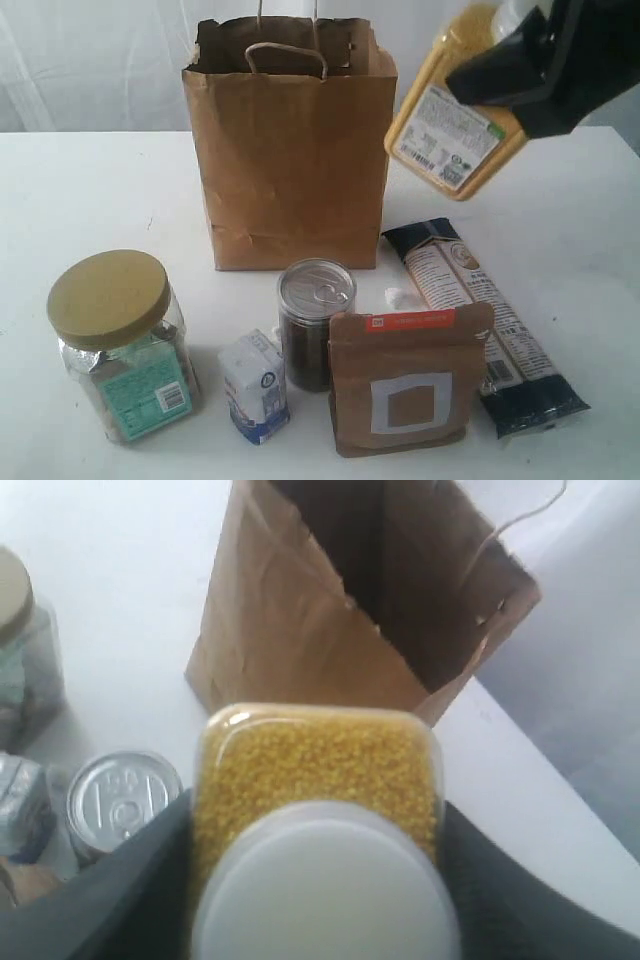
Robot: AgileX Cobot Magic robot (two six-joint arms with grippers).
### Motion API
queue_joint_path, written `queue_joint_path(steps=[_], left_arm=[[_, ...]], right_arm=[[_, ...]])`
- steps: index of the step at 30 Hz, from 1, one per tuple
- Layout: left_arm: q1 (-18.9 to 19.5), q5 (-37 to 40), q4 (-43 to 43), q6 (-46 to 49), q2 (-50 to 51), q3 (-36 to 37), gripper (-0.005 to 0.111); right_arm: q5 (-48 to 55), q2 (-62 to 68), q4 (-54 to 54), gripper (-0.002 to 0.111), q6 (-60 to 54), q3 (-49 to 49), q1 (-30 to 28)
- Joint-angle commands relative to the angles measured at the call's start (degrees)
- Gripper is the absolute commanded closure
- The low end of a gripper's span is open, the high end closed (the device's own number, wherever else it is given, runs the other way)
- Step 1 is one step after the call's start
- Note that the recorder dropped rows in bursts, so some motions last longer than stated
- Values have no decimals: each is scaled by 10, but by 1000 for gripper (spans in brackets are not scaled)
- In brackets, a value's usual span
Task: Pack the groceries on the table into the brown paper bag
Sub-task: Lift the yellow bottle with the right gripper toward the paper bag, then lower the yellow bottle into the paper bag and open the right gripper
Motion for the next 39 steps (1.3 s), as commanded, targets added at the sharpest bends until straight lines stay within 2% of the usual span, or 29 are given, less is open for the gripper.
queue_joint_path(steps=[1,7,15,25,32,39], left_arm=[[-3,-1,-5,-1,-2,0,107],[-3,-1,-5,-1,-2,0,107],[-3,-1,-5,-1,-2,0,107],[-3,-1,-5,-1,-2,0,107],[-3,-1,-5,-1,-2,0,107],[-3,-1,-5,-1,-2,0,107]], right_arm=[[-12,-39,86,89,5,-37,0],[-19,-32,223,89,-6,-66,0],[-30,67,390,89,-75,-115,2],[-55,135,600,89,-247,-158,2],[-125,162,604,89,-306,-158,2],[-248,207,604,89,-334,-158,2]])
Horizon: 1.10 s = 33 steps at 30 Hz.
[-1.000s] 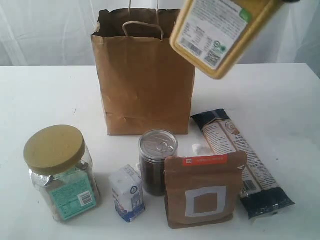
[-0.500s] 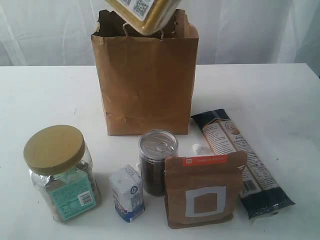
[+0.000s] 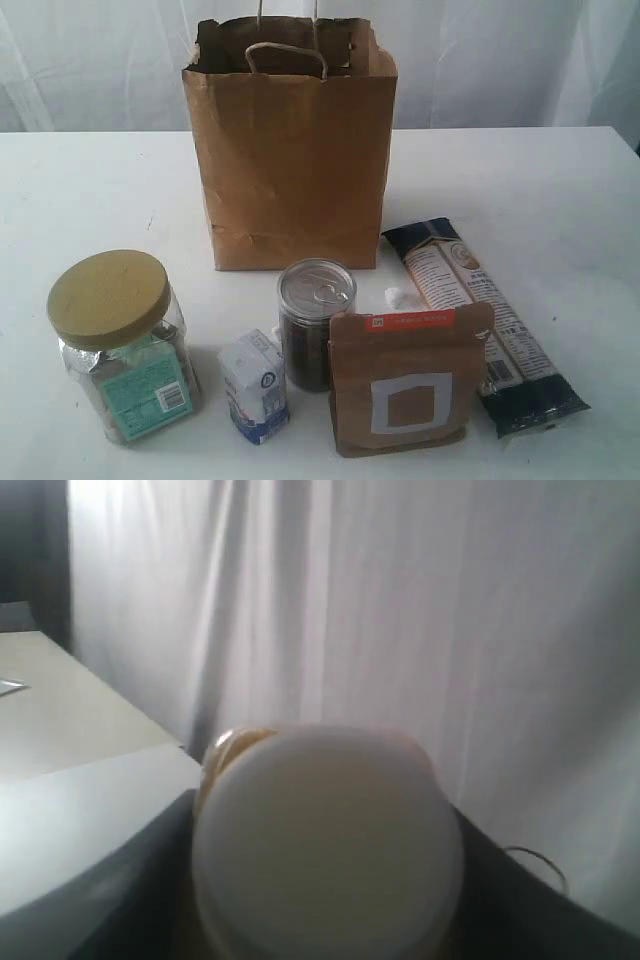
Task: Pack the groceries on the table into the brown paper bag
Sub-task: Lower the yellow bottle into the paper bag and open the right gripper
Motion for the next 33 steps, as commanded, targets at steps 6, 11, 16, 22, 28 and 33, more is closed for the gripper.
queue_joint_path(steps=[6,11,16,22,28,33], left_arm=[[-3,-1,-5,-1,-2,0,107],[-3,-1,-5,-1,-2,0,107],[-3,-1,-5,-1,-2,0,107],[-3,-1,-5,-1,-2,0,107],[-3,-1,-5,-1,-2,0,107],[-3,-1,-5,-1,-2,0,107]], right_arm=[[-83,55,35,89,-12,-8,-1],[-104,88,35,89,-12,-8,-1],[-149,114,35,89,-12,-8,-1],[-177,133,35,89,-12,-8,-1],[-179,153,35,89,-12,-8,-1],[-193,171,35,89,-12,-8,-1]])
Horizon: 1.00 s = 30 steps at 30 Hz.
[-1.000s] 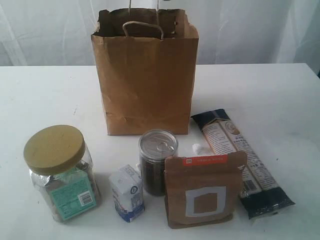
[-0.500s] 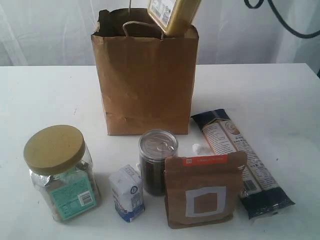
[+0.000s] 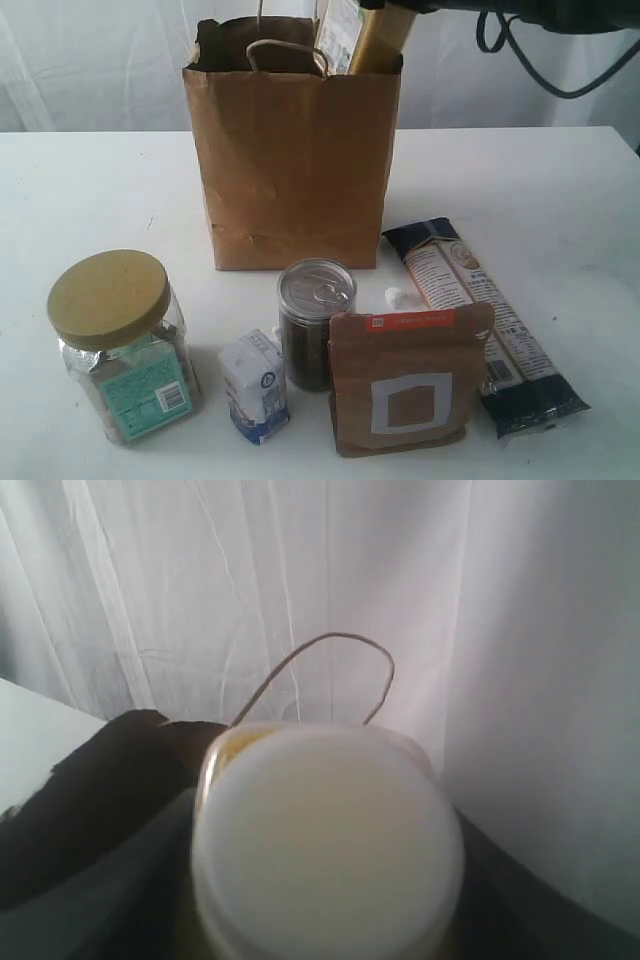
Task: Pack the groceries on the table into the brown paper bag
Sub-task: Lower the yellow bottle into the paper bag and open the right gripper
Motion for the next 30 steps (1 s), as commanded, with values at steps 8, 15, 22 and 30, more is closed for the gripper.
queue_joint_path(steps=[8,15,22,30], left_arm=[[-3,-1,-5,-1,-2,0,107],[-3,-1,-5,-1,-2,0,107],[-3,-1,-5,-1,-2,0,107],[-3,-1,-5,-1,-2,0,107]], right_arm=[[-40,27,15,89,-3,-8,-1],[-40,48,15,89,-3,-8,-1],[-51,58,14,81,-24,-8,-1],[-52,58,13,60,-63,-8,-1]])
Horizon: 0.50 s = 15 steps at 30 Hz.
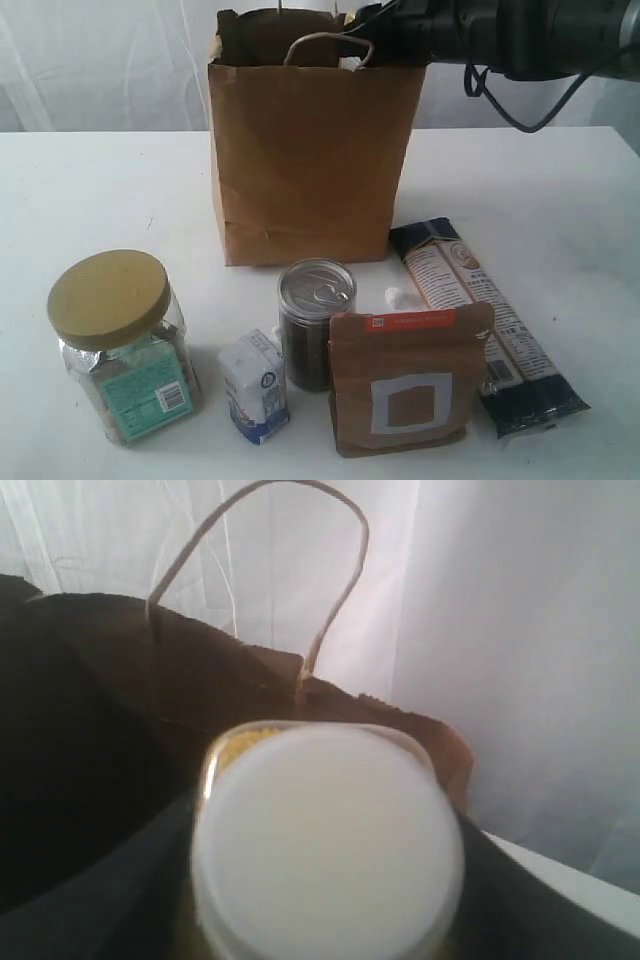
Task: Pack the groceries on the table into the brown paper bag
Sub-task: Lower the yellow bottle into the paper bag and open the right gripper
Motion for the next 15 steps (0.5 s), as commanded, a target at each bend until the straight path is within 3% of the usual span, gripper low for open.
queue_joint_path(steps=[1,4,10,15], left_arm=[[-3,-1,-5,-1,-2,0,107],[-3,-1,-5,-1,-2,0,107],[-3,-1,-5,-1,-2,0,107],[-3,-1,-5,-1,-2,0,107]], right_arm=[[-5,-8,11,60,-12,-8,-1],[7,-8,11,59,-12,-8,0],[7,-8,11,38,-12,-8,0],[6,-8,11,36,-16,-8,0]])
